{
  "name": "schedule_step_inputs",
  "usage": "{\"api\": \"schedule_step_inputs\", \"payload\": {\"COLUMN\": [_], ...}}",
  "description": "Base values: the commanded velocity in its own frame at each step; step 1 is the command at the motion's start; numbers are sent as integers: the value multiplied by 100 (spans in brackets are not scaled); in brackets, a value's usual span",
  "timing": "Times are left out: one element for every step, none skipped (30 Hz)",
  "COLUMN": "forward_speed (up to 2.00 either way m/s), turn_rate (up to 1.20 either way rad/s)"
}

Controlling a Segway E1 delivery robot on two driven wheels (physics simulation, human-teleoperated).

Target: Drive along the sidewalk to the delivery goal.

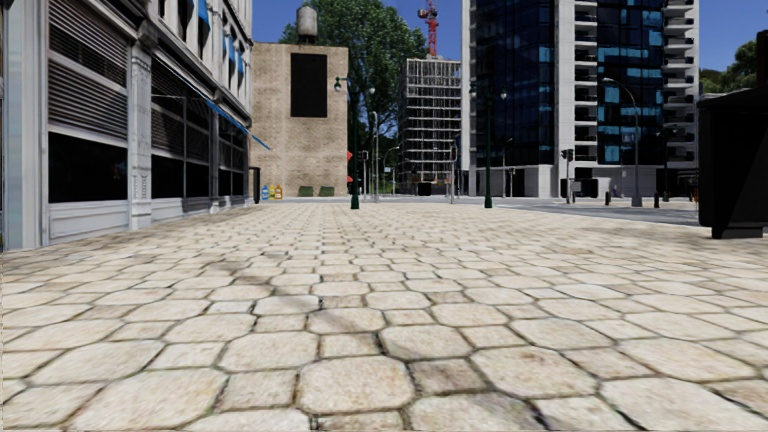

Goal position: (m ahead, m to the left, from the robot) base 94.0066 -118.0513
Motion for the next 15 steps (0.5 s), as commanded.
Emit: {"api": "schedule_step_inputs", "payload": {"forward_speed": [200,200,200,200,200,200,200,200,200,200,200,200,200,200,200], "turn_rate": [-28,-28,-28,-29,-29,-29,-29,-29,-29,-29,-29,-29,-29,-29,-29]}}
